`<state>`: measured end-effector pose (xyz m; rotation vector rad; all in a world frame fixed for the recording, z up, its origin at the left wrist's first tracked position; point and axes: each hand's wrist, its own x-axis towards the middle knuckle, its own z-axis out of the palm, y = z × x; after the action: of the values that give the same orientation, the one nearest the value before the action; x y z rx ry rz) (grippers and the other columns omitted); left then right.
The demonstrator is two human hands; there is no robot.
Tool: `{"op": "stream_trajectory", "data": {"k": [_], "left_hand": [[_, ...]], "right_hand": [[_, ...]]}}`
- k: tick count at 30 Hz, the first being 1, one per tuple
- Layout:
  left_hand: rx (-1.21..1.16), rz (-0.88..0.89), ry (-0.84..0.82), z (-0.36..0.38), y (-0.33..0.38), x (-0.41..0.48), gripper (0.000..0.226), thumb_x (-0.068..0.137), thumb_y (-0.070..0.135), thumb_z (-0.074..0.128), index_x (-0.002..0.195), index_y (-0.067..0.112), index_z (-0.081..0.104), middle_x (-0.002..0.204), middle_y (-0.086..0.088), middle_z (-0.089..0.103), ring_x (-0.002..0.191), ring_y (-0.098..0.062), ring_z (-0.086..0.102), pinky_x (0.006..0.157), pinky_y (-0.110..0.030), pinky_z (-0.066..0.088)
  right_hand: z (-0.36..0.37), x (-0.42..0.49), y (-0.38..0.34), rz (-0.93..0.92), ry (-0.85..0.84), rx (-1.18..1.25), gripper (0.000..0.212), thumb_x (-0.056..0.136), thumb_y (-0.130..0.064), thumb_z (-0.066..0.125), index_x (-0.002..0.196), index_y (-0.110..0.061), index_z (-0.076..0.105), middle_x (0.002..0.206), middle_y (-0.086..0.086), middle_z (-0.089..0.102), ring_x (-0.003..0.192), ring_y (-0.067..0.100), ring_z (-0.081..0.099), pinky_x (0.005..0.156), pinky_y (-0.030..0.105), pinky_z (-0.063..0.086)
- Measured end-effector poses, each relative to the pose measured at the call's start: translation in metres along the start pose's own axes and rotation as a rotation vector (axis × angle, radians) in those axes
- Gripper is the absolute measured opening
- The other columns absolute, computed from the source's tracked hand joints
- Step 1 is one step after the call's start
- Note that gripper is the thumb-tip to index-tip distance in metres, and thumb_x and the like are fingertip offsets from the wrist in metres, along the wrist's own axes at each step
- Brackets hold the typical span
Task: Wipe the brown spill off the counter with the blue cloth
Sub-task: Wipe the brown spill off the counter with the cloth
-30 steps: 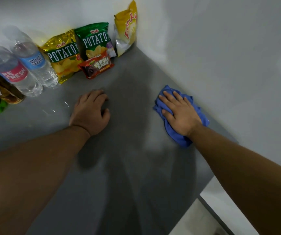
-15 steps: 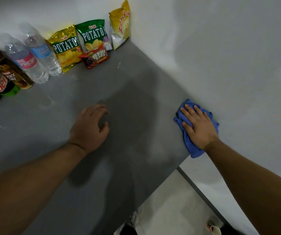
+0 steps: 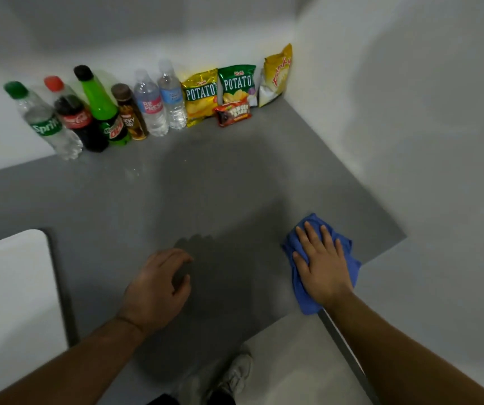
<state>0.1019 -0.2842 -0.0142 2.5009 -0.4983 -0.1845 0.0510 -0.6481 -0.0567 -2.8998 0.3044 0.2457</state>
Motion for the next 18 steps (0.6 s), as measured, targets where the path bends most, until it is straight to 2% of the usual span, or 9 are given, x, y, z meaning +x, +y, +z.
{"op": "stream_trajectory", "data": {"k": [3, 5, 7, 9, 11, 13, 15, 18], "left_hand": [[-0.031, -0.029, 0.048, -0.011, -0.016, -0.026, 0.034, 0.086, 0.030, 0.060, 0.115, 0.016, 0.069, 0.117, -0.005, 0.068, 0.111, -0.021, 0.061, 0.096, -0.035, 0.052], [-0.053, -0.012, 0.079, -0.018, -0.027, -0.043, 0.033, 0.087, 0.031, 0.058, 0.114, 0.016, 0.069, 0.114, -0.005, 0.068, 0.106, -0.016, 0.058, 0.093, -0.028, 0.051], [-0.064, 0.005, 0.084, -0.026, -0.039, -0.062, 0.034, 0.089, 0.033, 0.055, 0.114, 0.016, 0.070, 0.115, -0.005, 0.069, 0.105, -0.018, 0.062, 0.094, -0.026, 0.048], [-0.080, -0.003, 0.084, -0.036, -0.052, -0.080, 0.028, 0.090, 0.026, 0.060, 0.116, 0.018, 0.069, 0.117, -0.003, 0.069, 0.106, -0.019, 0.065, 0.097, -0.028, 0.047], [-0.098, -0.023, 0.086, -0.045, -0.063, -0.098, 0.027, 0.091, 0.022, 0.064, 0.117, 0.021, 0.068, 0.118, 0.000, 0.069, 0.108, -0.017, 0.063, 0.097, -0.028, 0.046], [-0.126, -0.050, 0.082, -0.053, -0.074, -0.115, 0.029, 0.090, 0.027, 0.060, 0.118, 0.023, 0.068, 0.118, 0.003, 0.066, 0.108, -0.014, 0.059, 0.097, -0.027, 0.045], [-0.149, -0.077, 0.084, -0.061, -0.087, -0.131, 0.028, 0.091, 0.030, 0.058, 0.118, 0.027, 0.066, 0.119, 0.009, 0.062, 0.108, -0.008, 0.053, 0.098, -0.021, 0.041], [-0.162, -0.116, 0.055, -0.068, -0.107, -0.152, 0.026, 0.095, 0.024, 0.065, 0.119, 0.034, 0.063, 0.119, 0.017, 0.057, 0.107, -0.002, 0.049, 0.093, -0.004, 0.030]], "right_hand": [[0.014, -0.019, -0.039, -0.055, -0.027, -0.013, 0.074, 0.097, -0.064, 0.001, 0.165, -0.036, 0.007, 0.173, -0.011, -0.002, 0.158, 0.019, -0.014, 0.129, 0.048, -0.003], [0.023, -0.031, -0.065, -0.088, -0.040, -0.037, 0.072, 0.098, -0.063, 0.001, 0.165, -0.037, 0.006, 0.173, -0.011, -0.003, 0.157, 0.018, -0.016, 0.128, 0.048, -0.003], [0.032, -0.043, -0.092, -0.113, -0.043, -0.043, 0.071, 0.099, -0.062, 0.003, 0.165, -0.037, 0.006, 0.173, -0.010, -0.002, 0.157, 0.018, -0.016, 0.128, 0.049, -0.002], [0.040, -0.056, -0.120, -0.128, -0.044, -0.035, 0.070, 0.100, -0.062, 0.004, 0.165, -0.037, 0.006, 0.173, -0.010, -0.001, 0.158, 0.019, -0.015, 0.129, 0.049, -0.002], [0.048, -0.070, -0.149, -0.145, -0.055, -0.041, 0.069, 0.100, -0.063, 0.003, 0.165, -0.038, 0.004, 0.173, -0.011, -0.004, 0.158, 0.019, -0.017, 0.129, 0.049, -0.004], [0.056, -0.083, -0.178, -0.171, -0.074, -0.060, 0.069, 0.100, -0.063, 0.001, 0.164, -0.038, 0.000, 0.173, -0.011, -0.008, 0.157, 0.020, -0.021, 0.129, 0.050, -0.004], [0.064, -0.095, -0.207, -0.205, -0.079, -0.068, 0.069, 0.100, -0.063, 0.001, 0.164, -0.038, -0.001, 0.172, -0.012, -0.009, 0.157, 0.020, -0.021, 0.129, 0.051, -0.003], [0.074, -0.111, -0.243, -0.248, -0.084, -0.074, 0.068, 0.101, -0.063, 0.005, 0.165, -0.038, 0.001, 0.171, -0.013, -0.010, 0.157, 0.020, -0.021, 0.128, 0.049, -0.007]]}}
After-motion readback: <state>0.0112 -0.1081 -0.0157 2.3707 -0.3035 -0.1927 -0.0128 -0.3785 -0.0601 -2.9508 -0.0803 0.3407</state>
